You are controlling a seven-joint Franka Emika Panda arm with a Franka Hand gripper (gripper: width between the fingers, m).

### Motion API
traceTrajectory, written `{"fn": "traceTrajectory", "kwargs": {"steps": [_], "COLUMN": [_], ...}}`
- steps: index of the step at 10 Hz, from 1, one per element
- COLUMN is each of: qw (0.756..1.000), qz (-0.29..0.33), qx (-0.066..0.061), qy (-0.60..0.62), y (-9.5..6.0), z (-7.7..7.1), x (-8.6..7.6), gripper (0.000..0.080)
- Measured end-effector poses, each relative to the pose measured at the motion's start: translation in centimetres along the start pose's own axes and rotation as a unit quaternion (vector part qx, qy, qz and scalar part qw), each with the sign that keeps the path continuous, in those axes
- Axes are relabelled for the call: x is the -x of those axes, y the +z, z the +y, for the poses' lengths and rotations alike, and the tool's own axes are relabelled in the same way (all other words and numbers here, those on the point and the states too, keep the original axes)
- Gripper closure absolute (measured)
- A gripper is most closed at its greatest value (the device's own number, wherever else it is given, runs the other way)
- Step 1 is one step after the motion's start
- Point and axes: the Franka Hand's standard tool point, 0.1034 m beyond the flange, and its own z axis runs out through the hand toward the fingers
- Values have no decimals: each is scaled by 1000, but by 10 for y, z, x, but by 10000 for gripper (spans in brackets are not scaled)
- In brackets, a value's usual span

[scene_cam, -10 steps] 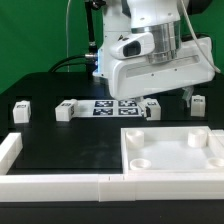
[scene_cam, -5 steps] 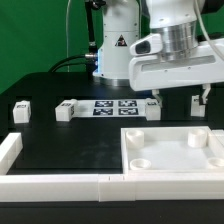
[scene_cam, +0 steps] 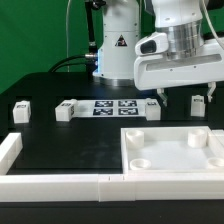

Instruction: Assemble one leg

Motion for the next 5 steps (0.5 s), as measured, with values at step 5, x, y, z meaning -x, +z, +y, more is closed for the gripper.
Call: {"fn": "traceTrajectory", "kwargs": {"steps": [5], "qw": [975], "qz": [-213], "qx": [29], "qy": [59], "y": [5], "z": [-13], "x": [36], "gripper": [151]}}
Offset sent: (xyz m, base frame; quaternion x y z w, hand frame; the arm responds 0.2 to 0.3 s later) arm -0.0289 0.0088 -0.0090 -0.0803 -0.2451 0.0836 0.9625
